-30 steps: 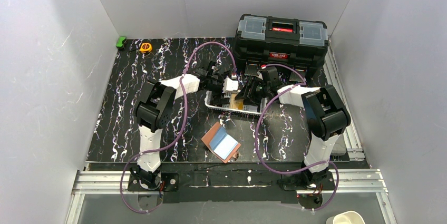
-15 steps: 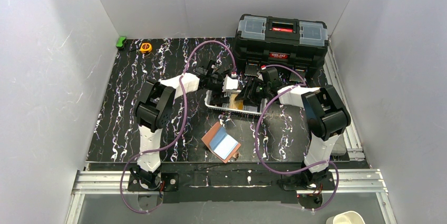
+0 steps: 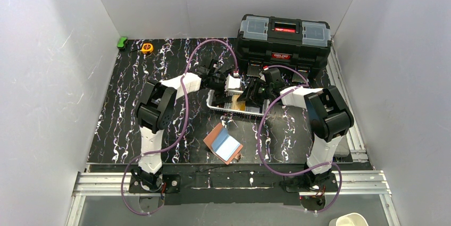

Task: Put the credit cards into the card holder
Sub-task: Pick up the credit card from the storage box.

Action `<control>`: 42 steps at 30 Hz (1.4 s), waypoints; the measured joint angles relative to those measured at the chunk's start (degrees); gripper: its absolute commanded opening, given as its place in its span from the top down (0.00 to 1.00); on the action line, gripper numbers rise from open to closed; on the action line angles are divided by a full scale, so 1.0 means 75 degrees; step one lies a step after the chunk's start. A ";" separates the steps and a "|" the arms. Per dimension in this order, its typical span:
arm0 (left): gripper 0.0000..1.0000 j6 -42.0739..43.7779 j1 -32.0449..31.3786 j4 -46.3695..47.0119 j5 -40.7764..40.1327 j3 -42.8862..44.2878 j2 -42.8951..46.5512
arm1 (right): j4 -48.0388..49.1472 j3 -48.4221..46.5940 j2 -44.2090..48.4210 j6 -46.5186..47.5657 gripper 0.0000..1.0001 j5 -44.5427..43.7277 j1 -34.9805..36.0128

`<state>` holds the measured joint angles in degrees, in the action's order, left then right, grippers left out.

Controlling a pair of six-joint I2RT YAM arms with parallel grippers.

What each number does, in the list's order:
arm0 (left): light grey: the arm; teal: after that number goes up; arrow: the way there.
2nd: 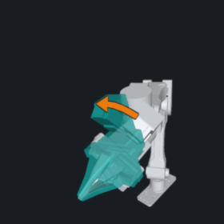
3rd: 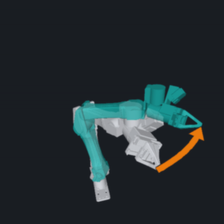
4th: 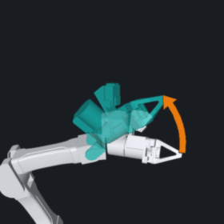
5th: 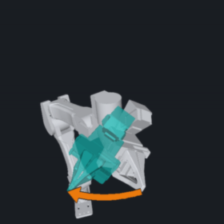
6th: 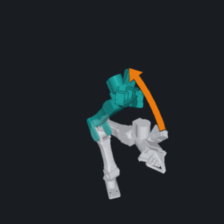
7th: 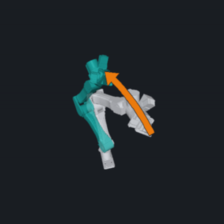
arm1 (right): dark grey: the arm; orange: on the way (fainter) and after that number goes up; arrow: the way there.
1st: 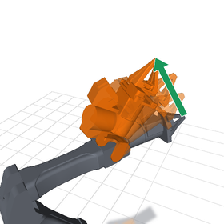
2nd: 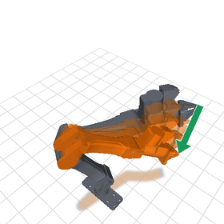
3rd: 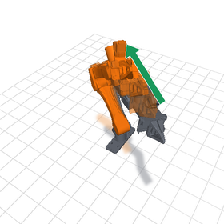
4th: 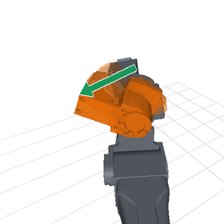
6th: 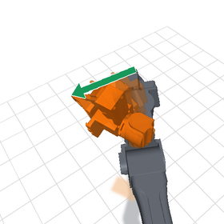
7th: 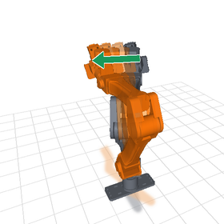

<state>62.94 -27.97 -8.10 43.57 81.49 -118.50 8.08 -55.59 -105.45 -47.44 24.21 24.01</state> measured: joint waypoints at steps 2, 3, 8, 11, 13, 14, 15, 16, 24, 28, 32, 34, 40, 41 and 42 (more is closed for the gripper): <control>0.05 0.0038 -0.0003 -0.0003 -0.0003 -0.0029 0.0000 | 0.0000 0.0000 0.0000 0.0000 0.44 0.0000 0.0000; 0.05 0.0044 -0.0009 -0.0003 -0.0003 -0.0044 0.0000 | 0.0000 0.0000 0.0000 0.0000 0.44 0.0000 0.0000; 0.05 0.0041 -0.0052 0.0050 -0.0003 -0.0052 0.0000 | 0.0000 0.0000 0.0000 0.0000 0.44 0.0000 0.0000; 0.05 0.0015 -0.0096 0.0073 -0.0003 -0.0052 0.0000 | 0.0000 0.0000 0.0000 0.0000 0.44 0.0000 0.0000; 0.05 0.0000 -0.0117 0.0093 -0.0003 -0.0052 0.0000 | 0.0000 0.0000 0.0000 0.0000 0.44 0.0000 0.0000; 0.05 -0.0012 -0.0122 0.0102 -0.0003 -0.0052 0.0000 | 0.0000 0.0000 0.0000 0.0000 0.44 0.0000 -0.0003; 0.05 -0.0017 -0.0122 0.0105 -0.0003 -0.0052 0.0000 | -0.0003 0.0000 0.0000 0.0000 0.44 0.0000 -0.0003; 0.05 -0.0023 -0.0122 0.0105 -0.0006 -0.0052 0.0000 | -0.0003 0.0000 0.0000 0.0000 0.44 0.0003 -0.0006; 0.05 -0.0195 -0.0137 0.0102 -0.0006 -0.0020 0.0000 | 0.0006 0.0000 -0.0003 0.0000 0.45 0.0026 -0.0012; 0.05 -0.0259 -0.0178 0.0105 -0.0006 0.0006 0.0000 | 0.0006 0.0009 -0.0003 0.0003 0.46 0.0052 -0.0032; 0.05 -0.0280 -0.0233 0.0108 -0.0015 0.0017 0.0000 | 0.0067 0.0061 -0.0003 0.0000 0.46 0.0058 -0.0058; 0.05 -0.0280 -0.0245 0.0114 -0.0035 0.0017 0.0000 | 0.0131 0.0105 -0.0003 -0.0003 0.47 0.0076 -0.0073; 0.05 -0.0280 -0.0268 0.0172 -0.0041 0.0017 0.0000 | 0.0157 0.0149 0.0038 0.0006 0.49 0.0105 -0.0102; 0.05 -0.0280 -0.0274 0.0189 -0.0041 0.0017 0.0000 | 0.0143 0.0154 0.0055 0.0012 0.50 0.0093 -0.0102; 0.05 -0.0277 -0.0289 0.0210 -0.0041 0.0017 0.0000 | 0.0134 0.0181 0.0085 0.0032 0.52 0.0067 -0.0102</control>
<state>60.86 -30.13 -6.52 43.27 81.62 -118.50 9.08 -54.24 -104.81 -47.20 24.71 23.24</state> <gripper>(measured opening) 0.948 0.518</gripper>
